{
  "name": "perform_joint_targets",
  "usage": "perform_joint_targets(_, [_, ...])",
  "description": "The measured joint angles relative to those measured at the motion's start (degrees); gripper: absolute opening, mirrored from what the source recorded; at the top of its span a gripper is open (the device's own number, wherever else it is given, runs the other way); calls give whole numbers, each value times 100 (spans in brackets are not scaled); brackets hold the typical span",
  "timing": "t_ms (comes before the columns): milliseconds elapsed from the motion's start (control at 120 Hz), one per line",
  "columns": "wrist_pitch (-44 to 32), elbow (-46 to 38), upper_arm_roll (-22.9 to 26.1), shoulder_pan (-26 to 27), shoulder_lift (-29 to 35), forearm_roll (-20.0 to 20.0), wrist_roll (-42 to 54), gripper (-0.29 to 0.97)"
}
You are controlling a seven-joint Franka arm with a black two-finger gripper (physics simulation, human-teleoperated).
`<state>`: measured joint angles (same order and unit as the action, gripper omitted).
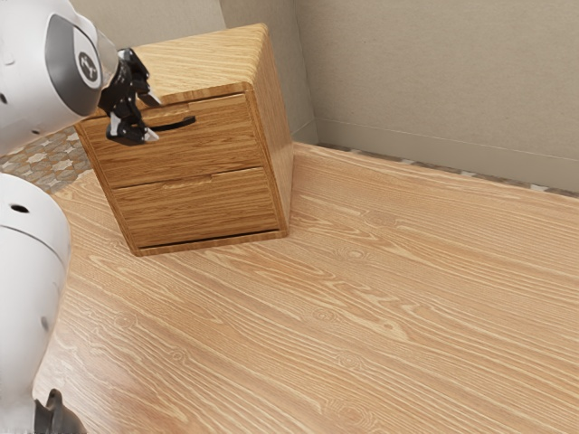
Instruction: Pull the drawer handle with one arm to open the drawer
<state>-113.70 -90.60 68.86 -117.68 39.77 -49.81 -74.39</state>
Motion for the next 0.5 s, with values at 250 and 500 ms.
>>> perform_joint_targets(250, [-147,-10,164,-284,-5,-159,453,34])
perform_joint_targets(500, [-194,192,603,-772,4,-374,815,31])
